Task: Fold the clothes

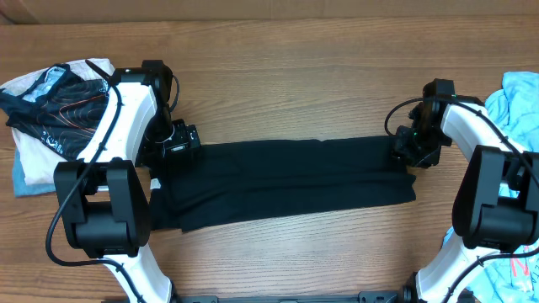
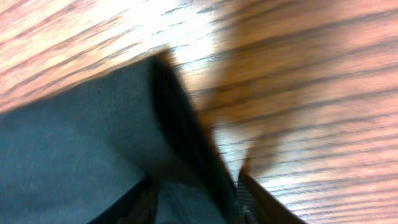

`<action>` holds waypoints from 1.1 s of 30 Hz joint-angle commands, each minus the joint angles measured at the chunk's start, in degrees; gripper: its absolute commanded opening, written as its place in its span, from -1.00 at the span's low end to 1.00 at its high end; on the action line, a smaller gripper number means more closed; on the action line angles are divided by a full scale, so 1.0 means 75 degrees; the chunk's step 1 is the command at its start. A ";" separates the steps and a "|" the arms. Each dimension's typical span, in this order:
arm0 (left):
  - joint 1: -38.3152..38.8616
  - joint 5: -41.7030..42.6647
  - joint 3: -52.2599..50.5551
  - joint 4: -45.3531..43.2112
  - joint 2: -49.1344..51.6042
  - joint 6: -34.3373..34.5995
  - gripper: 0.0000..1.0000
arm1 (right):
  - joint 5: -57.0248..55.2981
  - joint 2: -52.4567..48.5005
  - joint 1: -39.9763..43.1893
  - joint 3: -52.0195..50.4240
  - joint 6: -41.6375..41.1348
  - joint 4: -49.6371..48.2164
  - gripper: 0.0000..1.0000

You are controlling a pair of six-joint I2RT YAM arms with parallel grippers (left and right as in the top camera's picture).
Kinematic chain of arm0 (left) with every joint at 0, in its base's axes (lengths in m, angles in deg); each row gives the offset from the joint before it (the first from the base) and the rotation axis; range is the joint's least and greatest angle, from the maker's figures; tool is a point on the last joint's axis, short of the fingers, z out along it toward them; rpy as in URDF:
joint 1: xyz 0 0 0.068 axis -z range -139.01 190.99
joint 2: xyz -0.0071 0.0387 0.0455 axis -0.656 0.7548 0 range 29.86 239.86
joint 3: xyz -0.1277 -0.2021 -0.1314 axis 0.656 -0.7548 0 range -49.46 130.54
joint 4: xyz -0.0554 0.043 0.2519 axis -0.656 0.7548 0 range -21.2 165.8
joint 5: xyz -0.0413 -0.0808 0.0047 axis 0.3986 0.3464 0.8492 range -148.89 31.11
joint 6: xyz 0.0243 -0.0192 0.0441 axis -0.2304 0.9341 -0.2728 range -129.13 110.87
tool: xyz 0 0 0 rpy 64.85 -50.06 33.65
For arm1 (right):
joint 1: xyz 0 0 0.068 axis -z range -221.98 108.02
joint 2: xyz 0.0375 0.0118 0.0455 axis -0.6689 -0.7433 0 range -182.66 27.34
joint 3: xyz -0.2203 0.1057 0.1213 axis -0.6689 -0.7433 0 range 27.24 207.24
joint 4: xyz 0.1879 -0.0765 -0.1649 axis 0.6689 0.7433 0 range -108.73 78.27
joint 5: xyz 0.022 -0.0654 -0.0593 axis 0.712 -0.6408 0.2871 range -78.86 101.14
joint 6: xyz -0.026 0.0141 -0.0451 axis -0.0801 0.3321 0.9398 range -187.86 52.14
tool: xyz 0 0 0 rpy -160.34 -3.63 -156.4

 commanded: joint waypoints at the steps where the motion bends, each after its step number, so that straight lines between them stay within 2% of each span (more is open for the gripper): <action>1: 0.0064 0.0175 0.0157 0.0047 -0.0085 0.0099 1.00 | 0.0396 -0.0184 0.0064 -0.0093 0.0574 0.0172 0.00; 6: 0.0064 0.0195 0.0157 0.0289 -0.0085 0.0099 1.00 | 0.0685 -0.0184 0.0055 -0.0093 0.0860 0.0347 0.02; 9: 0.0064 0.0195 0.0157 0.0399 -0.0085 0.0099 1.00 | 0.0734 -0.0210 0.0055 -0.0093 0.0944 0.0338 -0.10; 10: 0.0064 0.0195 0.0157 0.0420 -0.0085 0.0096 1.00 | 0.0734 -0.0236 0.0055 -0.0093 0.0944 0.0338 -0.20; 15: 0.0064 0.0198 0.0157 0.0431 -0.0085 0.0099 1.00 | 0.0731 -0.0344 0.0055 -0.0093 0.0930 0.0312 -0.92; 21: 0.0064 0.0195 0.0157 0.0434 -0.0085 0.0099 1.00 | -0.0102 -0.0341 0.0265 -0.0055 -0.0344 -0.0114 -0.92; 27: 0.0064 0.0195 0.0160 0.0391 -0.0085 0.0099 1.00 | -0.0157 -0.0341 0.1102 0.0548 -0.1507 -0.0335 -0.92; 33: 0.0064 0.0195 0.0157 0.0347 -0.0085 0.0102 1.00 | -0.0224 -0.0338 0.1821 0.1221 -0.1612 -0.0251 -0.92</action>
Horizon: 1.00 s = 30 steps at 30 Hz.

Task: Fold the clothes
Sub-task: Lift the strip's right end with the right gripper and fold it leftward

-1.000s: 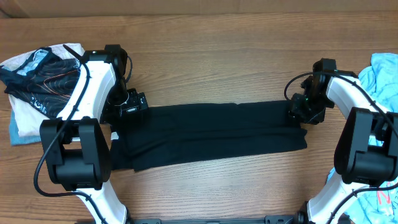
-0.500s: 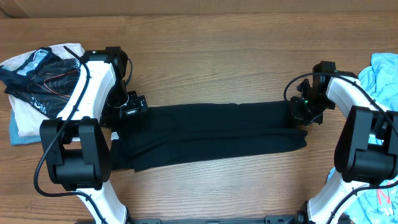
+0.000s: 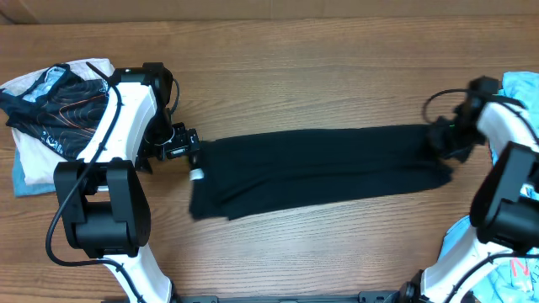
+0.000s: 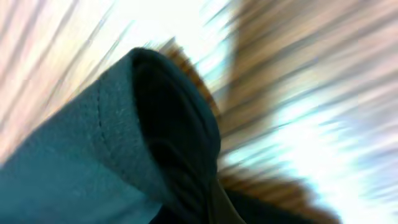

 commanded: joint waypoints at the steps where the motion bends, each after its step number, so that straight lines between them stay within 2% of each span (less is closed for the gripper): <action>1: 0.0061 0.0090 0.0157 -0.0050 -0.0085 0.0102 1.00 | -0.0294 -0.0032 0.0210 0.0536 -0.0271 0.0061 -0.92; 11: 0.0061 0.0268 0.0154 -0.0052 -0.0085 0.0105 1.00 | -0.0490 0.0886 -0.0481 0.1480 0.0408 0.0586 -0.92; 17: 0.0067 0.0286 0.0154 -0.0082 -0.0085 0.0102 1.00 | -0.0493 0.1154 -0.1792 0.1635 0.0554 0.1268 -0.92; 27: 0.0099 0.0286 0.0154 -0.0189 -0.0085 0.0099 1.00 | -0.0516 0.1139 -0.4083 0.1626 0.0548 0.1411 -0.92; 30: 0.0099 0.0286 0.0154 -0.0195 -0.0085 0.0099 1.00 | -0.0519 0.1139 -0.4468 0.1501 0.0551 0.1411 -0.92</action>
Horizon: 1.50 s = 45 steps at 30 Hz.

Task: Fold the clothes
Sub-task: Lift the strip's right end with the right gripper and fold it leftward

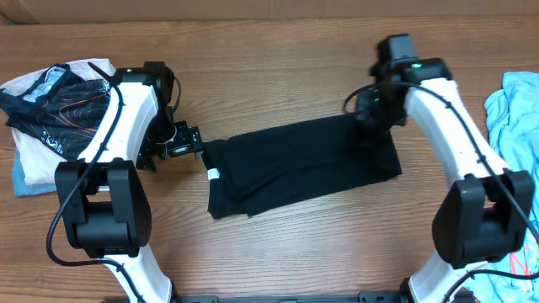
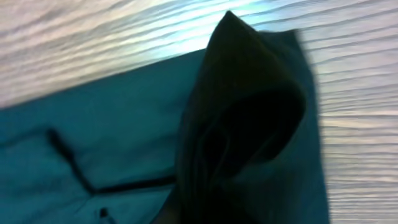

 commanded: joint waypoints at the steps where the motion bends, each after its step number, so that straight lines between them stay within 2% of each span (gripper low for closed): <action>1: 0.0050 0.0085 0.0154 -0.0023 -0.0085 0.0096 1.00 | -0.0023 0.0114 -0.0443 -0.0055 0.0058 0.0012 -0.92; 19: 0.0050 0.0085 0.0154 -0.0020 -0.0085 0.0099 1.00 | 0.0015 0.0114 -0.1574 -0.0833 0.0052 -0.0548 -0.88; 20: 0.0050 0.0085 0.0154 -0.0020 -0.0085 0.0099 0.99 | 0.0015 0.0114 -0.1603 -0.0833 0.0052 -0.0557 -0.85; 22: 0.0050 0.0085 0.0154 -0.0020 -0.0085 0.0096 1.00 | 0.0015 0.0114 -0.1673 -0.0839 0.0052 -0.0571 -0.66; 25: 0.0050 0.0082 0.0154 -0.0020 -0.0085 0.0093 1.00 | 0.0020 0.0114 -0.1743 -0.0839 0.0058 -0.0571 -0.55; 26: 0.0050 0.0085 0.0154 -0.0020 -0.0085 0.0093 1.00 | 0.0015 0.0114 -0.1749 -0.0839 0.0055 -0.0574 -0.41; 28: 0.0050 0.0085 0.0154 -0.0020 -0.0085 0.0067 1.00 | 0.0003 0.0114 -0.1751 -0.0839 0.0058 -0.0629 -0.27; 42: 0.0050 0.0087 0.0154 0.0000 -0.0085 0.0041 1.00 | -0.0458 0.0117 -0.1262 -0.0702 0.0029 -0.0653 -0.25; 45: 0.0050 0.0233 0.0152 0.0050 -0.0085 0.0038 1.00 | -0.1075 0.0117 -0.1128 -0.0702 -0.0163 -0.0562 -0.24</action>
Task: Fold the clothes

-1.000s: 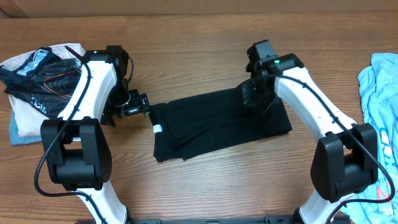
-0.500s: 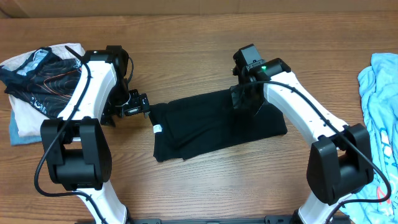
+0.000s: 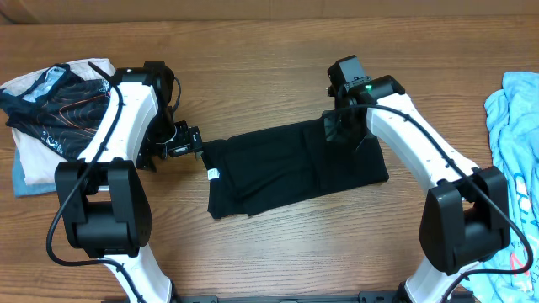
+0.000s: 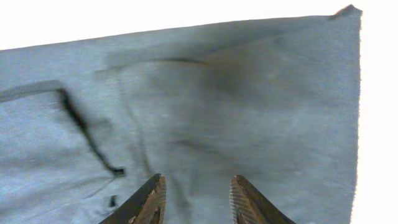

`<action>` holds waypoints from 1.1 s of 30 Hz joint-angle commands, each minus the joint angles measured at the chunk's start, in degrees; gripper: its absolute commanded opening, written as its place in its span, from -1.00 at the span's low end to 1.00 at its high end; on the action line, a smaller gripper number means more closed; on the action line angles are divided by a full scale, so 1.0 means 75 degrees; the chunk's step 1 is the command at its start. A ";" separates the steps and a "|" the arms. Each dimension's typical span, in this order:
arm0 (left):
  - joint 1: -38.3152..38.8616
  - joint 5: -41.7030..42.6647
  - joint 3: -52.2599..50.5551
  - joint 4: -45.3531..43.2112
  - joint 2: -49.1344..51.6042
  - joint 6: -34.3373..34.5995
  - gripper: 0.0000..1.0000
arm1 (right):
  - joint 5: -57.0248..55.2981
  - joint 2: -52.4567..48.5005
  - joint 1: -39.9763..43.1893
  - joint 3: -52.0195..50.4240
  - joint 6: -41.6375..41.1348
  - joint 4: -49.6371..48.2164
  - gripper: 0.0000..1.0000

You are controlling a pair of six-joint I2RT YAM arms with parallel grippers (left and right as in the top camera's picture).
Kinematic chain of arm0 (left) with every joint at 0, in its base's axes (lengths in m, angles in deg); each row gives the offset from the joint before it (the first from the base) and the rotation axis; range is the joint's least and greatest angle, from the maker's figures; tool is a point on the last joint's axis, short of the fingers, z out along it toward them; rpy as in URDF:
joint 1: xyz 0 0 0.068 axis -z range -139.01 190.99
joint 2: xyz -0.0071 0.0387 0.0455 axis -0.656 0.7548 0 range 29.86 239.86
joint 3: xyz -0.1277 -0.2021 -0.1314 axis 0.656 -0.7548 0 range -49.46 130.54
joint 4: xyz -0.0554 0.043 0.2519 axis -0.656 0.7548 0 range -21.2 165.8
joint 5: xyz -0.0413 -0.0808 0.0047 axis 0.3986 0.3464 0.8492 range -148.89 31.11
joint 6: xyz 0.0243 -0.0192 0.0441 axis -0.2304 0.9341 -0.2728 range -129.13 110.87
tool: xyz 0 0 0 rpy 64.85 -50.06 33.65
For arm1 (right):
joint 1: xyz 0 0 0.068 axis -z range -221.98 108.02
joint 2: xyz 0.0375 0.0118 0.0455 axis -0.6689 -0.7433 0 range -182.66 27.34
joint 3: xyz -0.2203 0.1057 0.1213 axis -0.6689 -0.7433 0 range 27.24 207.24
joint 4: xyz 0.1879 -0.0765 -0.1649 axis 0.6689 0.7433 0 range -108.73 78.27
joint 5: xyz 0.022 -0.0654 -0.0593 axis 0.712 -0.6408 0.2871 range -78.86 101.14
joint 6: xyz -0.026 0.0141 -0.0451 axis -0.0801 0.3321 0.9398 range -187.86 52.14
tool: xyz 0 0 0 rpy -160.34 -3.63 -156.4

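A black garment (image 3: pixel 286 168) lies across the middle of the wooden table (image 3: pixel 269 67), its right part doubled over into a shorter slab. A white tag (image 3: pixel 213 174) shows at its left edge. My left gripper (image 3: pixel 199 150) sits at the garment's upper left corner, which runs to a point into its fingertips. My right gripper (image 3: pixel 337 130) hovers over the upper right part of the cloth. In the right wrist view the right gripper (image 4: pixel 199 177) is open with nothing between the fingers, and flat cloth (image 4: pixel 217 93) lies below.
A pile of dark patterned and white clothes (image 3: pixel 46 109) lies at the table's left edge. Light blue clothing (image 3: pixel 514 109) lies at the right edge. Both arm bases stand at the near side of the table.
My right gripper was shut on the garment's bunched right end; now it is open, a little further left, and the cloth lies flat under it. The left gripper has not moved.
The garment first lay long between both grippers, the right one gripping its right end. Then it was pulled out further right and taut. Then the right end was over the middle, shortening the garment. Now that end lies let go on the cloth.
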 commanded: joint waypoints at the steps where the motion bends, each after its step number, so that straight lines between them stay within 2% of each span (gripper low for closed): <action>1: 0.0050 0.0382 0.0149 0.0096 -0.0085 0.0041 1.00 | -0.0930 0.0117 0.0187 0.0105 -0.0428 0.0064 -0.23; 6: 0.0082 0.1498 0.0047 -0.0023 -0.0082 -0.0580 1.00 | -0.1413 0.0117 0.0577 0.0105 -0.0737 0.0154 -0.20; 10: 0.0239 0.1880 -0.0254 -0.0481 -0.0082 -0.1052 1.00 | -0.1393 0.0117 0.0772 0.0105 -0.0734 0.0262 -0.19; 15: 0.0530 0.2410 -0.0906 -0.1172 -0.0082 -0.1137 1.00 | -0.1396 0.0117 0.0807 0.0105 -0.0731 0.0353 -0.19; 25: 0.1311 0.2658 -0.2396 -0.2629 -0.0082 -0.1134 0.99 | -0.1396 0.0117 0.0807 0.0099 -0.0731 0.0347 -0.18; 31: 0.1600 0.2734 -0.2815 -0.3214 -0.0082 -0.1072 0.99 | -0.1393 0.0117 0.0807 0.0099 -0.0731 0.0373 -0.18; 33: 0.1612 0.2736 -0.2830 -0.3261 -0.0082 -0.1072 0.83 | -0.1393 0.0117 0.0807 0.0099 -0.0734 0.0399 -0.18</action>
